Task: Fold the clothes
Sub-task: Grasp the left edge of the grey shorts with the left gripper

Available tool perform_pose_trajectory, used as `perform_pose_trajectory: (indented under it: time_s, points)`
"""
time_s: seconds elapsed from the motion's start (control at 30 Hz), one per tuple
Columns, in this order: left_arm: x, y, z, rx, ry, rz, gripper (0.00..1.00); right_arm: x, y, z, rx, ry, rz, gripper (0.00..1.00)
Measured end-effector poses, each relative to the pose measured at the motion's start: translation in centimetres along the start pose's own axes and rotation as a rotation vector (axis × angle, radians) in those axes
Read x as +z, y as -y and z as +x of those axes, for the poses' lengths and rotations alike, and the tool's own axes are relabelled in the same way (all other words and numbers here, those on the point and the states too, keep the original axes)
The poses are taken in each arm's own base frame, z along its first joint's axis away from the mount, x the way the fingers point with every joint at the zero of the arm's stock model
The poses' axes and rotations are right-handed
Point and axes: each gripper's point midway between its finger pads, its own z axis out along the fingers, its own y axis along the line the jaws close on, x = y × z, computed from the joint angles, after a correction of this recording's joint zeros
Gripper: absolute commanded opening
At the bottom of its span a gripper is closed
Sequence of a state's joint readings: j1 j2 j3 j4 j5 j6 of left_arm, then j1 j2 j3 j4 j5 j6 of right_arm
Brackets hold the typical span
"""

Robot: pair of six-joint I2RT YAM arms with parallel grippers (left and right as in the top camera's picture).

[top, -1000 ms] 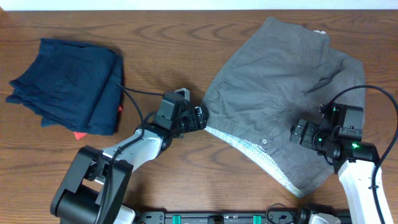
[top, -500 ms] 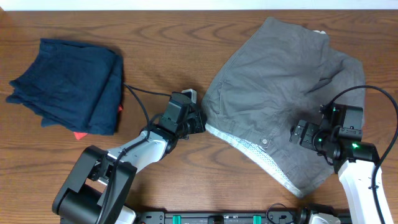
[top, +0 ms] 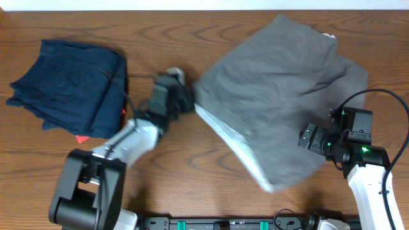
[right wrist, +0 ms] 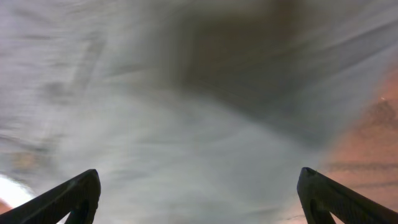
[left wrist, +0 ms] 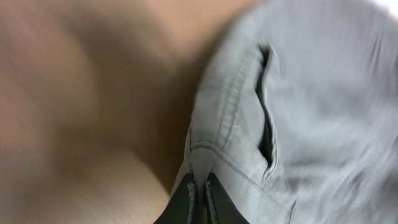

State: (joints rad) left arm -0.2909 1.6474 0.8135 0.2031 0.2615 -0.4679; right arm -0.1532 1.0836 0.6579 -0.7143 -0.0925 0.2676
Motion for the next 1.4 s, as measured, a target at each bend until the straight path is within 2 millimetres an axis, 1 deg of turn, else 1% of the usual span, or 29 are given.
perform_pose_trajectory:
  time_s: [0.03,0.1,0.13,0.17,0.23,0.27,0.3,0.37,0.43,0.53,0.6,0.67,0.77,0.83,0.87,0.9,0.97,1.03,1.13,1.2,1.23,1.27,1.33,1.4]
  points:
    - [-0.5,-0.5,-2.8,-0.015,0.045,-0.013,0.25,0.0,0.2,-0.1,0.017,0.005,0.011,0.99]
    - [-1.5,-1.2,-6.5,-0.025,0.104,-0.033,0.68,0.0,0.5,-0.4,0.054,0.019,0.030,0.99]
    - [-2.3,-1.6,-8.3,-0.038,0.133,-0.043,0.91,0.0,0.6,-0.6,0.070,0.029,0.036,0.99]
    - [-3.0,-2.1,-9.7,-0.054,0.145,-0.055,0.98,0.0,0.7,-0.9,0.085,0.041,0.040,0.99]
    - [-4.1,-2.7,-10.5,-0.081,0.124,-0.071,0.98,0.0,0.7,-1.5,0.111,0.067,0.044,0.99]
    - [-4.4,-3.0,-10.2,-0.096,0.099,-0.076,0.98,-0.1,0.7,-1.7,0.120,0.077,0.045,0.99]
    - [-4.5,-3.1,-9.2,-0.110,0.048,-0.076,0.98,0.0,0.7,-2.0,0.130,0.086,0.043,0.99]
    - [-4.6,-3.0,-6.0,-0.144,-0.083,-0.077,0.98,0.4,0.7,-2.7,0.146,0.102,0.038,0.97]
    - [-5.0,-2.7,-1.7,-0.184,-0.250,-0.090,0.98,1.2,0.5,-3.4,0.153,0.116,0.030,0.96]
    - [-5.7,-1.5,2.8,-0.199,-0.417,-0.099,0.98,2.8,0.8,-4.1,0.172,0.106,0.029,0.95]
    - [-5.9,-0.2,5.1,-0.180,-0.494,-0.090,0.98,4.0,1.6,-5.1,0.199,0.115,0.035,0.89]
    - [-6.0,1.1,7.0,-0.148,-0.547,-0.076,0.98,5.0,2.3,-6.5,0.226,0.141,0.037,0.82]
    - [-6.1,3.0,9.9,-0.095,-0.617,-0.049,0.98,5.9,3.4,-9.1,0.265,0.196,0.029,0.82]
    - [-6.2,3.9,11.5,-0.066,-0.655,-0.041,0.99,6.6,4.2,-10.9,0.289,0.231,0.012,0.81]
    - [-6.2,4.2,12.0,-0.057,-0.666,-0.038,1.00,6.8,4.3,-11.3,0.294,0.238,0.002,0.81]
    - [-6.2,4.5,12.5,-0.049,-0.679,-0.036,1.00,7.4,4.4,-11.9,0.299,0.246,-0.017,0.81]
    - [-6.1,5.0,13.4,-0.050,-0.697,-0.036,0.98,8.4,4.6,-12.4,0.307,0.247,-0.037,0.81]
    - [-5.9,5.4,14.0,-0.058,-0.700,-0.035,0.97,9.6,4.7,-12.2,0.311,0.231,-0.050,0.81]
    - [-5.6,5.3,15.0,-0.081,-0.714,-0.047,0.95,11.4,4.6,-12.0,0.309,0.218,-0.068,0.80]
    - [-5.5,5.2,15.7,-0.099,-0.722,-0.056,0.92,11.5,4.5,-12.7,0.304,0.240,-0.080,0.80]
    - [-5.5,5.1,16.0,-0.111,-0.724,-0.061,0.87,11.7,4.5,-12.8,0.303,0.242,-0.082,0.80]
    - [-5.4,5.0,16.3,-0.124,-0.725,-0.065,0.79,11.8,4.4,-12.9,0.302,0.247,-0.086,0.79]
    - [-5.1,5.0,16.6,-0.139,-0.717,-0.063,0.68,11.9,4.5,-13.1,0.301,0.248,-0.089,0.76]
    - [-4.8,5.0,16.9,-0.149,-0.707,-0.057,0.60,11.9,4.5,-13.1,0.304,0.248,-0.090,0.72]
